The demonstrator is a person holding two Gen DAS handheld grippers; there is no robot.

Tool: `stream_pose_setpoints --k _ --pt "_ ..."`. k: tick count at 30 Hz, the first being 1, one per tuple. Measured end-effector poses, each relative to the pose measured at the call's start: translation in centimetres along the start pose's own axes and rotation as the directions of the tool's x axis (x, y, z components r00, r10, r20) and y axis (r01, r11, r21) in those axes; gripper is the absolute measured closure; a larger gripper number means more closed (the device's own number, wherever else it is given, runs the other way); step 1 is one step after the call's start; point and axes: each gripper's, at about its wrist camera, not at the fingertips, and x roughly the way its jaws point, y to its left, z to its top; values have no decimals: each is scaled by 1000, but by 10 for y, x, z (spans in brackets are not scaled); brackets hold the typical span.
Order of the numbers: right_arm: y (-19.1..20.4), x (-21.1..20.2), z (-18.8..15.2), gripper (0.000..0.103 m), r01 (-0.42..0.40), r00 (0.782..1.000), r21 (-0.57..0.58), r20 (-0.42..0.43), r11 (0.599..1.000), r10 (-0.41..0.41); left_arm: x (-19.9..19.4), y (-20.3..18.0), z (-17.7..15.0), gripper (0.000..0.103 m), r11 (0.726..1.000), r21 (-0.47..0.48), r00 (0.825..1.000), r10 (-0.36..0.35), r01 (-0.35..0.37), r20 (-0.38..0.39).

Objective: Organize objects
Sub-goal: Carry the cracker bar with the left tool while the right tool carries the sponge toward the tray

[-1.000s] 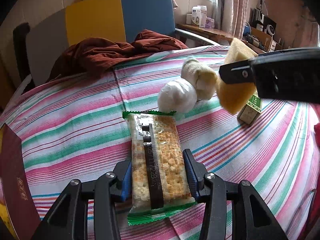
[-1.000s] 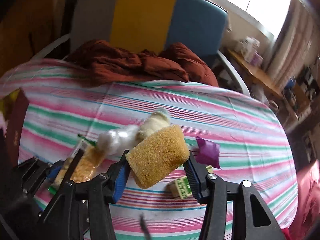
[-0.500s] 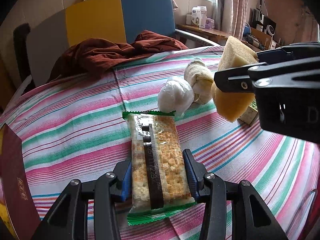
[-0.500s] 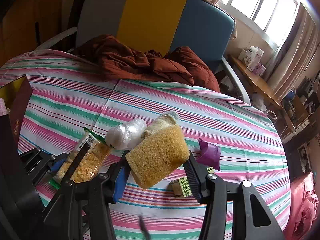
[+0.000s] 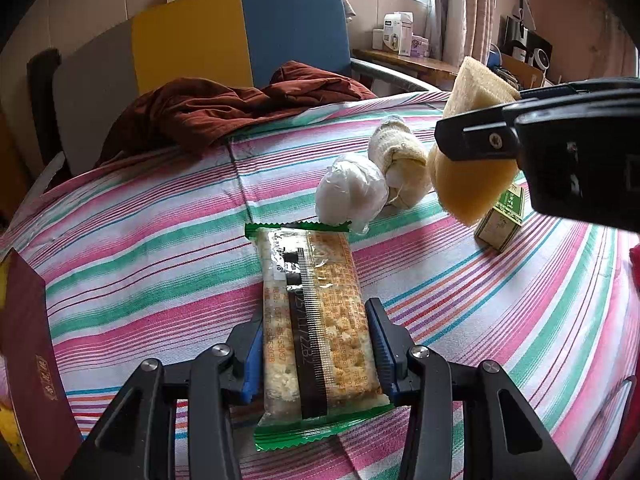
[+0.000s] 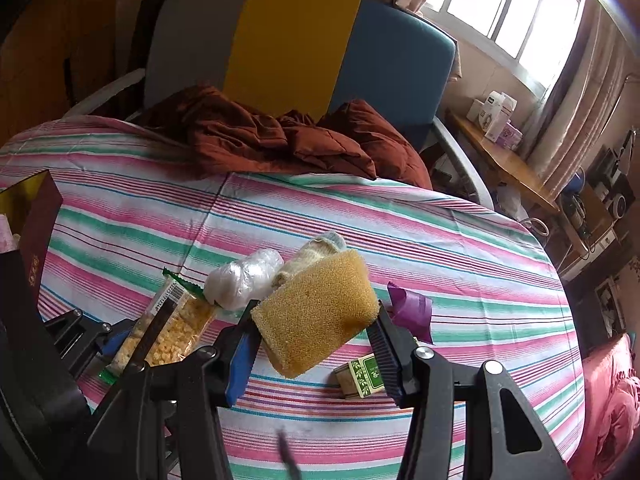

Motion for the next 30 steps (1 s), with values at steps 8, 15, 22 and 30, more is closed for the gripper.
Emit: stream_pose_setpoints --k 8,15,22,30 --pt "-8 -11 2 50 -3 998 46 67 999 0 -3 3 -1 58 1000 -22 1000 3 -3 -4" --pt "-8 -27 5 50 -15 986 53 169 998 6 -26 8 -15 59 998 -64 1000 4 -5 -16" --pt "11 -50 3 51 -27 962 -2 273 1000 26 -77 18 -24 59 997 -80 998 13 -9 59" --pt "34 -55 -3 51 -34 954 -82 296 996 57 -112 37 -30 59 993 -120 995 19 -7 97"
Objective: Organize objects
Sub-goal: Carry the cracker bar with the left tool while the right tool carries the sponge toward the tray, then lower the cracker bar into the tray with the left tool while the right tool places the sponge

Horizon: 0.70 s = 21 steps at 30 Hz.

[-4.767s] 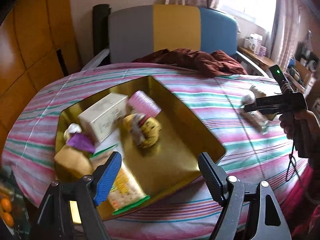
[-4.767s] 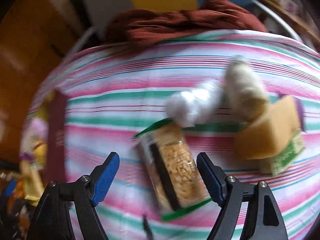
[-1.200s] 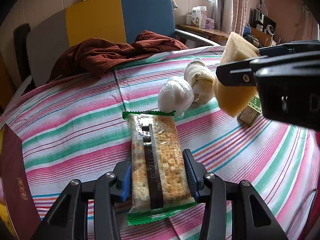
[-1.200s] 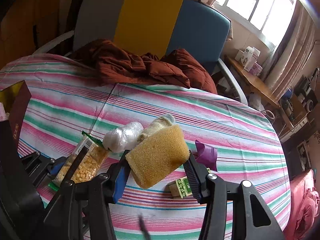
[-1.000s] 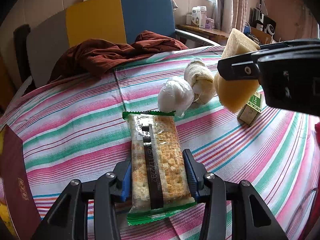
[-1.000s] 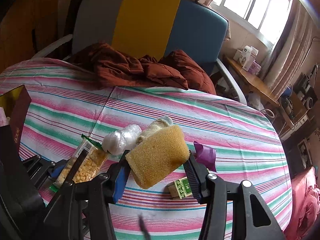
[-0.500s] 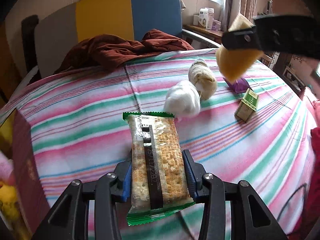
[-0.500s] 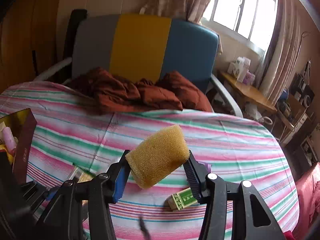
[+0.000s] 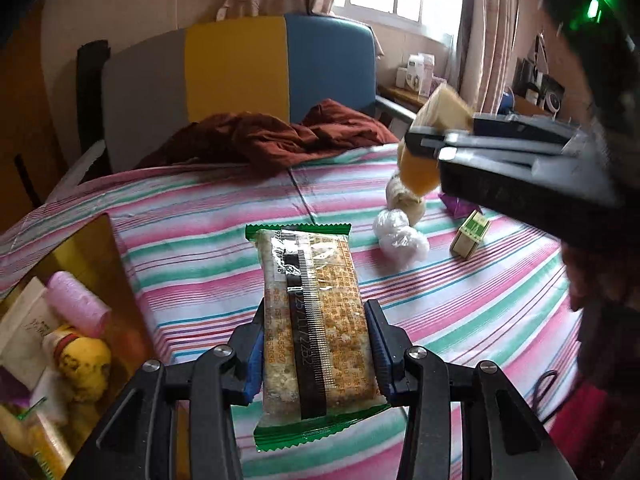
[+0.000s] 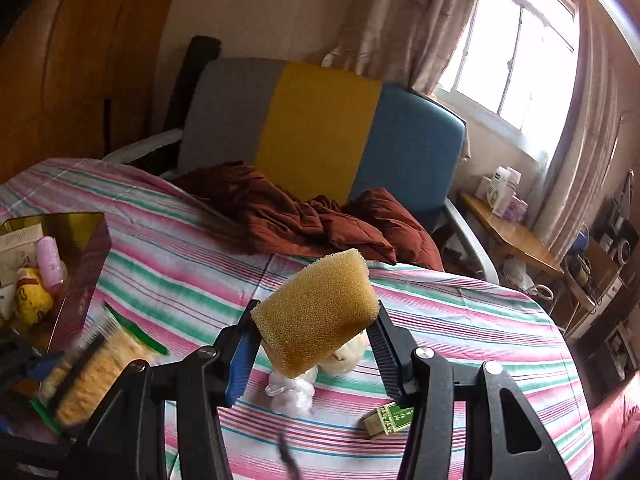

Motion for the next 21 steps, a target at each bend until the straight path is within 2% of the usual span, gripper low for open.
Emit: stream_pose_setpoints --k 3,8,15,21 --pt "10 0 1 51 -24 1000 -22 -19 999 23 -20 11 0 59 1000 -25 1000 -5 6 16" --pt "41 -14 6 51 -74 997 -64 -39 995 72 -56 33 -4 58 998 -55 998 25 -22 62" --pt "107 -47 18 50 -146 989 -147 -26 978 144 -94 79 -15 58 987 -138 991 100 -86 93" --pt "153 -68 32 50 -191 981 -188 -13 963 192 -121 118 -31 58 966 -220 982 159 -134 103"
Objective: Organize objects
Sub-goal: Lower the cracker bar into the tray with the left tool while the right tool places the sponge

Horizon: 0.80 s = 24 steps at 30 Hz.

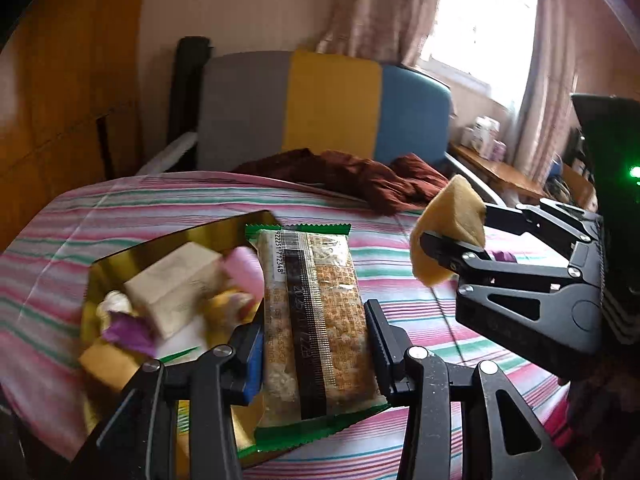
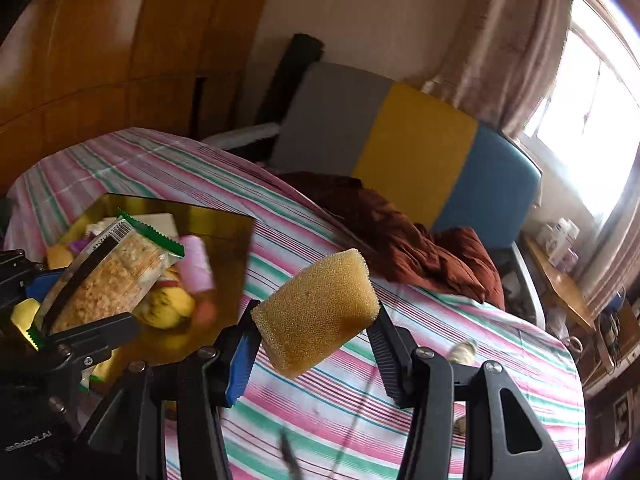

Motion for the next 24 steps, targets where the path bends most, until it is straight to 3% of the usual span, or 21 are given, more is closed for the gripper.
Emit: stream_pose_setpoints --k 12,24 --pt "62 -5 21 50 -57 998 -55 -3 997 57 -19 75 -20 58 986 -133 995 102 -104 -17" --pt "82 0 27 50 -61 998 -76 -23 995 60 -21 98 -29 58 976 -177 992 122 -126 -33"
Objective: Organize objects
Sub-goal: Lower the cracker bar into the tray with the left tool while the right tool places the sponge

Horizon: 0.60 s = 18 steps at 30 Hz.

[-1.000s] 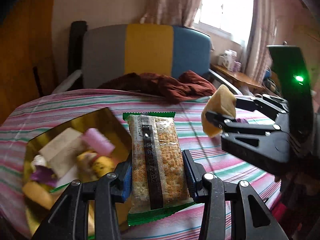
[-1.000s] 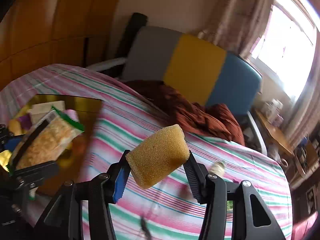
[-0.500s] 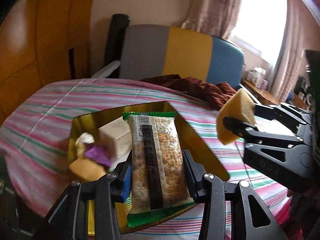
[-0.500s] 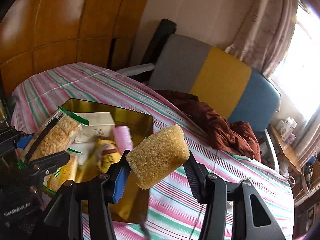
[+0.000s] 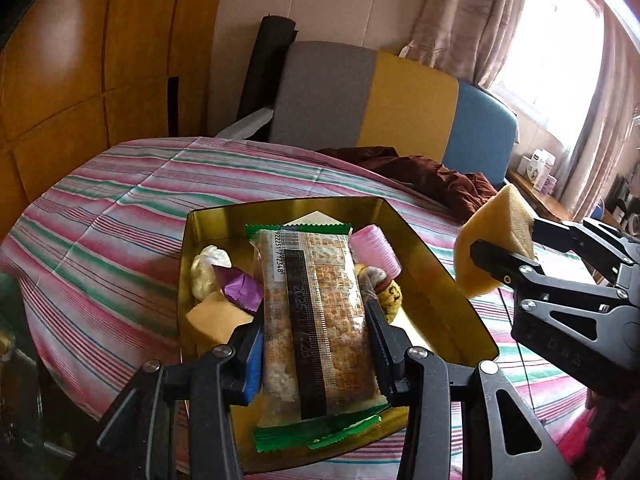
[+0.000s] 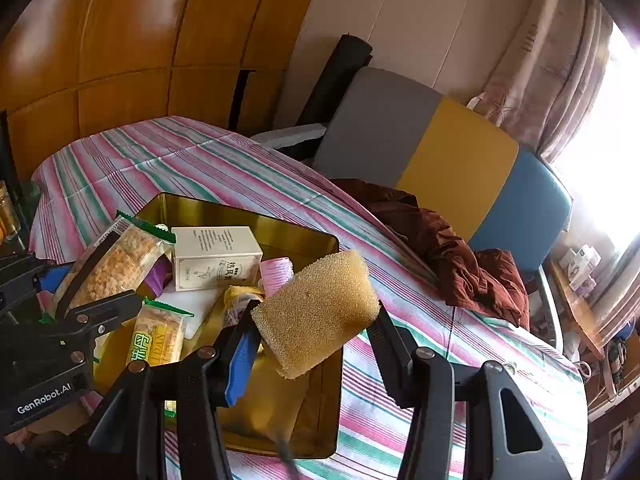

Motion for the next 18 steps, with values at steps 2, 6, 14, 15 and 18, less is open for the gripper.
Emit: stream_pose_setpoints --k 2,6,14,15,18 --pt "0 2 0 50 1 1000 -2 -6 1000 -1 2 2 1 58 1000 2 1000 1 -1 -5" --pt "1 7 1 49 1 1000 4 -16 1000 -1 9 4 3 58 1000 0 1000 10 -10 -26" --pt "4 20 0 47 5 999 19 -35 1000 -4 11 6 10 53 1000 -4 1000 21 -21 -13" --pt "4 21 -1 47 5 999 22 -38 1000 -4 10 6 11 53 1000 -4 1000 22 -22 -12" --pt "4 24 -2 40 0 999 30 -45 1000 2 9 8 10 52 1000 -13 1000 28 -28 -13"
